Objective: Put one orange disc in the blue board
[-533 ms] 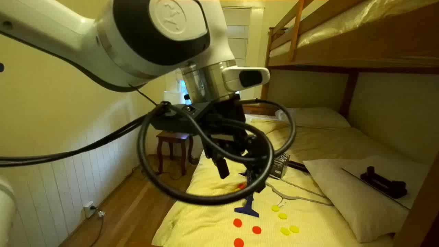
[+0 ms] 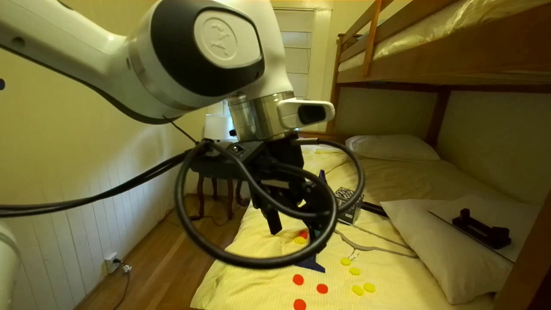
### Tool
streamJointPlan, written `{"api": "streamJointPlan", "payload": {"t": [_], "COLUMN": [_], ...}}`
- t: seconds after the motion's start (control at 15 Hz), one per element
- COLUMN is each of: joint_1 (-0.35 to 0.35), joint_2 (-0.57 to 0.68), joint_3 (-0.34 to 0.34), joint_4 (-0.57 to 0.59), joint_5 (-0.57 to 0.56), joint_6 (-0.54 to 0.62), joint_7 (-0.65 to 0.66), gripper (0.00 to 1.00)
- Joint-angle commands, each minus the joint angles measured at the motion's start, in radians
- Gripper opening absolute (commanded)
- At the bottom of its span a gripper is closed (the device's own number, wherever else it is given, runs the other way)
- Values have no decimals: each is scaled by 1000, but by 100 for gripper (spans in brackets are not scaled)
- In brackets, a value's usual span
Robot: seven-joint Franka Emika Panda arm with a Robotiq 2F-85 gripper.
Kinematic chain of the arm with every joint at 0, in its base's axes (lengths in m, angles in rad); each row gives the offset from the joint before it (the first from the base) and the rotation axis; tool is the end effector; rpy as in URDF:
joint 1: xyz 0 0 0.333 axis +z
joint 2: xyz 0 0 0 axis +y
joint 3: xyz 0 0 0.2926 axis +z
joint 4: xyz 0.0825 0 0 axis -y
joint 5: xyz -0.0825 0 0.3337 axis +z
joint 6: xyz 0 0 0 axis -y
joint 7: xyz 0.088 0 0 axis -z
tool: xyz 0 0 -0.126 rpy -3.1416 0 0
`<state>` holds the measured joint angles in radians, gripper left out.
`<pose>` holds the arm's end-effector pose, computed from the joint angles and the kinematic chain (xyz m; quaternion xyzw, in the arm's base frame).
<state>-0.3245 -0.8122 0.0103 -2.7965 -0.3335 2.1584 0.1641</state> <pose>0.2727 -0.1082 0.4297 0.9726 -0.1564 0.0737 0.1554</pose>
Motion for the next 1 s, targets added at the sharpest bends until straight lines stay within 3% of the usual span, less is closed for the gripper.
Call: {"api": "streamJointPlan", "payload": {"t": [0.0, 0.33, 0.47, 0.67, 0.93], "joint_1": [52, 77, 73, 72, 91], "joint_2": [136, 353, 424, 525, 650], "joint_3": [83, 227, 252, 258, 211], "joint_4": [36, 88, 105, 125, 159], "joint_5": [-26, -95, -156, -287, -531], "joint_6": [33, 68, 83, 140, 238], "joint_7": [76, 261, 346, 465, 628], "gripper": [100, 100, 100, 100, 100]}}
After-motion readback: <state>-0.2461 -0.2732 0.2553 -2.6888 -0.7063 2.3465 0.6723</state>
